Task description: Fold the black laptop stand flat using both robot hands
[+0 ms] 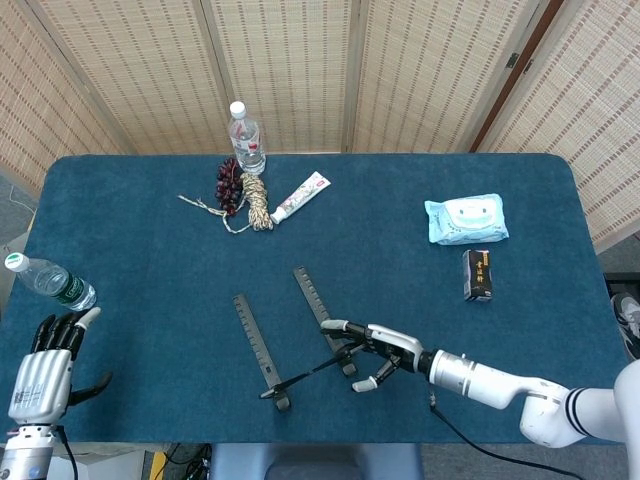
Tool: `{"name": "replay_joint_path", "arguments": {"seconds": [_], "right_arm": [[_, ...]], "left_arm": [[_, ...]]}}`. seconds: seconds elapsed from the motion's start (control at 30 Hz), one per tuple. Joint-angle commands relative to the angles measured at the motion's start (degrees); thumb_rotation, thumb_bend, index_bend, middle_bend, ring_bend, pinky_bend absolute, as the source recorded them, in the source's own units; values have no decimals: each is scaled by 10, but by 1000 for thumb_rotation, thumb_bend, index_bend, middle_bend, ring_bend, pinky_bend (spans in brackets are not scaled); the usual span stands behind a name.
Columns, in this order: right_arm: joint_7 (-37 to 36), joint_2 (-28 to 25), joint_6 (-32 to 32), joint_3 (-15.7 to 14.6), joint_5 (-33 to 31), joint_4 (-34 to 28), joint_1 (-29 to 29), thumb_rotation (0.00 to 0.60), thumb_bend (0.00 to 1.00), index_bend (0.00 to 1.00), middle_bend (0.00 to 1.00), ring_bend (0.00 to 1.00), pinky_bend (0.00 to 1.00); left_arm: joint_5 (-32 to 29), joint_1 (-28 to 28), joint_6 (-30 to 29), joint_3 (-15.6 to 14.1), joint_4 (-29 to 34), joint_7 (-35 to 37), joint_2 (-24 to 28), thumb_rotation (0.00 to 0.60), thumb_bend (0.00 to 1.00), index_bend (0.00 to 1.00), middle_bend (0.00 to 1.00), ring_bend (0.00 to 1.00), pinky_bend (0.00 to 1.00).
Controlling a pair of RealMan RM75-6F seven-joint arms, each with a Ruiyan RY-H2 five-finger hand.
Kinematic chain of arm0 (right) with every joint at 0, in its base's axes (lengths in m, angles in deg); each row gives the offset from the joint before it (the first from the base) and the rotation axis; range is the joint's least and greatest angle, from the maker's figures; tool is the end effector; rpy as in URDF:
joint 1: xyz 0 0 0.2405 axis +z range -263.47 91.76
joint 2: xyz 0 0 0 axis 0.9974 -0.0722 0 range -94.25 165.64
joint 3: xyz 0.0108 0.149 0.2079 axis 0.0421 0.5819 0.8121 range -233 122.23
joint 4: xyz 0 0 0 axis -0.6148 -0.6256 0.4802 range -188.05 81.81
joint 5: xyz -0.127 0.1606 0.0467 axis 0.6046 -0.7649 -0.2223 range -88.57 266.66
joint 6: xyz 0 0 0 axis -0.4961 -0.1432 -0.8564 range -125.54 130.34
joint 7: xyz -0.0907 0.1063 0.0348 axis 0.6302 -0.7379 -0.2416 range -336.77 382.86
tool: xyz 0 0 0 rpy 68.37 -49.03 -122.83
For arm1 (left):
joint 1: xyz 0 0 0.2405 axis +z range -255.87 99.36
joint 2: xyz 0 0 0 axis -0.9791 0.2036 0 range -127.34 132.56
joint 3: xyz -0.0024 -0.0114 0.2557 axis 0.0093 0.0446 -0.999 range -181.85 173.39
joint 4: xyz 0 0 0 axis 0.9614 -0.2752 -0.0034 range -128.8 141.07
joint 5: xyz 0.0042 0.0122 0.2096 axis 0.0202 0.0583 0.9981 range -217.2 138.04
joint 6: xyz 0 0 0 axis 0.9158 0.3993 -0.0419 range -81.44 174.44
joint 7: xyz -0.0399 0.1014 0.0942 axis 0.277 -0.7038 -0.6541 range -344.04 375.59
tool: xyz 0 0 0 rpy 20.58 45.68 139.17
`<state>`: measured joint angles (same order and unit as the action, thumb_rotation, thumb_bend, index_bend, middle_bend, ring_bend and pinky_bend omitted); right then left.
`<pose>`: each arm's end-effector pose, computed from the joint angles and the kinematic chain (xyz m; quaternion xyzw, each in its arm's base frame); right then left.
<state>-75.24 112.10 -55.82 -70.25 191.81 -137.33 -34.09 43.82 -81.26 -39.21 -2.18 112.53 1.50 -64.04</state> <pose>-0.1672 -0.2797 0.0016 -0.4907 0.7958 -0.3405 0.1000 -0.2677 0.1647 0.1297 -0.5789 -0.4227 -0.3787 0.5855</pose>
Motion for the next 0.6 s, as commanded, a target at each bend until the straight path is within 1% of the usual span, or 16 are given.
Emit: {"name": "replay_joint_path", "arguments": {"seconds": [0.03, 0.13, 0.37, 0.5, 0.6], "right_arm": [[-7, -2, -1, -1, -4, -2, 0, 600, 0, 0, 70, 32, 170], [-9, -8, -9, 2, -9, -3, -2, 600, 0, 0, 67, 32, 170], [14, -52, -55, 32, -28, -34, -11, 600, 0, 0, 67, 32, 170], [32, -81, -65, 45, -40, -56, -15, 600, 0, 0, 66, 32, 170], [44, -99, -67, 52, -49, -71, -20, 600, 0, 0, 65, 31, 170]], "left_arm": [[-2, -5, 8, 0, -1, 4, 2, 600, 173, 118, 140, 99, 7], [-2, -11, 21, -1, -4, 13, 5, 600, 173, 118, 140, 99, 7], [8, -38, 79, -12, -12, 60, 22, 600, 173, 118, 140, 99, 7], [29, -57, 109, -22, -30, 80, 23, 600, 174, 120, 140, 99, 7], [57, -72, 130, -34, -46, 103, 19, 600, 173, 142, 140, 99, 7]]}}
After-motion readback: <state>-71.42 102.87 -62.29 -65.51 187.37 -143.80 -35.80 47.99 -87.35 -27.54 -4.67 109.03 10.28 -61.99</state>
